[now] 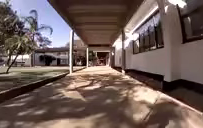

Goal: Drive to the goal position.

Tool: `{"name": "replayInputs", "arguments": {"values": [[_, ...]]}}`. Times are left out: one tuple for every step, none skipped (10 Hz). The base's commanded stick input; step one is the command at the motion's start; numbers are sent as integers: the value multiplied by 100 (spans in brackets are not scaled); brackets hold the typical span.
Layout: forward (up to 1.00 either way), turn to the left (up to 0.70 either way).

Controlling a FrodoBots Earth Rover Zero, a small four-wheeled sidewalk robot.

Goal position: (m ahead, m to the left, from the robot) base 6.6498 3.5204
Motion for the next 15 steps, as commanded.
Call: {"name": "replayInputs", "arguments": {"values": [[50,0],[50,0],[50,0],[50,0],[50,0],[50,0],[50,0],[50,0],[50,0],[50,0],[50,0],[50,0],[50,0],[50,0],[50,0]]}}
